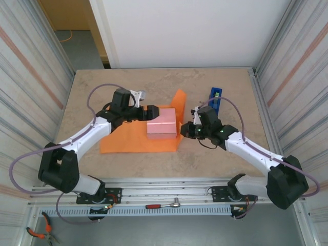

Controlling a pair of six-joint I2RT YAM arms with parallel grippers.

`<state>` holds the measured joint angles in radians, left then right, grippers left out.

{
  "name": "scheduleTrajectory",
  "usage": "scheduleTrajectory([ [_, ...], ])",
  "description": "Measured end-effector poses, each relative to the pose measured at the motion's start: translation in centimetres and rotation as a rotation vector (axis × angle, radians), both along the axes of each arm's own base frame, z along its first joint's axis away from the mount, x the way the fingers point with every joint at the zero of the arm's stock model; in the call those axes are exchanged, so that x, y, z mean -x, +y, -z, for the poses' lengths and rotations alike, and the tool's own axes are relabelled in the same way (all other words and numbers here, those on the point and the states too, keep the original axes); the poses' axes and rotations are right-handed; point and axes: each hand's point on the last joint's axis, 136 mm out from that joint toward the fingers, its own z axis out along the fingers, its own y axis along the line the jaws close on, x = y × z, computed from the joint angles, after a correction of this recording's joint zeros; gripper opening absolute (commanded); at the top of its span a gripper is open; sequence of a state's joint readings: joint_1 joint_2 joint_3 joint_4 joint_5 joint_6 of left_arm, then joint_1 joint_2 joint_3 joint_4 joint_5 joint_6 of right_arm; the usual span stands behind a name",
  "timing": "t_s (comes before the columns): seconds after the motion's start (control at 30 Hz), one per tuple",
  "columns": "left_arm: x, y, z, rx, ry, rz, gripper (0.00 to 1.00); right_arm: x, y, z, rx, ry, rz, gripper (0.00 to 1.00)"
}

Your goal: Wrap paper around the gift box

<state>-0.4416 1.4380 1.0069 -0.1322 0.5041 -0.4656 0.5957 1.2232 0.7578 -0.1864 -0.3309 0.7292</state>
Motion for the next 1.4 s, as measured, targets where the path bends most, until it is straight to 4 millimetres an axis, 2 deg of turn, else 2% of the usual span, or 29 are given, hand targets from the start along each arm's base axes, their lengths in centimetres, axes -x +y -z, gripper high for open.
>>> scheduleTrajectory([
  [0.3,-1.5,-3.6,-0.2,-0.015,-0.001,0.039,0.87,0.7,2.5,0.7,0.02,0.01,-0.094,0.0],
  [0.43,-1.4,-4.6,0.8,-0.035,0.016,0.052,0.87,0.8,3.2,0.7,0.016,0.011,-0.113,0.0],
  [0.53,-1.0,-5.1,1.8,-0.054,0.037,0.062,0.81,0.8,3.6,0.5,0.009,0.006,-0.124,0.0],
  [0.77,-0.5,-5.9,3.3,-0.072,0.068,0.082,0.53,0.9,4.3,1.1,0.01,0.012,-0.14,0.0],
  [0.87,-0.6,-6.0,3.8,-0.078,0.075,0.084,0.44,0.9,4.6,1.3,0.009,0.015,-0.149,0.0],
  [0.93,-0.6,-6.1,4.1,-0.079,0.081,0.087,0.33,0.9,4.9,1.3,0.008,0.015,-0.153,0.0],
  [1.0,-0.6,-6.1,4.3,-0.082,0.081,0.094,0.17,0.7,5.1,1.1,0.003,0.012,-0.157,0.0],
  [1.03,-0.5,-6.1,4.4,-0.084,0.081,0.098,0.09,0.7,5.3,0.9,-0.003,0.008,-0.16,0.04],
  [1.07,-0.5,-6.1,4.5,-0.086,0.08,0.1,0.02,0.6,5.4,0.7,-0.008,0.005,-0.162,0.14],
  [1.13,-0.5,-6.1,4.7,-0.095,0.076,0.108,0.0,0.5,5.6,0.2,-0.02,0.0,-0.167,0.35],
  [1.17,-0.6,-6.0,4.8,-0.101,0.075,0.11,0.0,0.4,5.7,-0.1,-0.027,-0.002,-0.165,0.41],
  [1.27,-0.9,-5.4,4.9,-0.107,0.071,0.103,0.0,-0.2,5.4,-0.7,-0.041,-0.013,-0.158,0.46],
  [1.4,-1.6,-3.8,5.5,-0.12,0.078,0.071,0.0,-2.1,3.4,-1.7,-0.063,-0.026,-0.094,0.47],
])
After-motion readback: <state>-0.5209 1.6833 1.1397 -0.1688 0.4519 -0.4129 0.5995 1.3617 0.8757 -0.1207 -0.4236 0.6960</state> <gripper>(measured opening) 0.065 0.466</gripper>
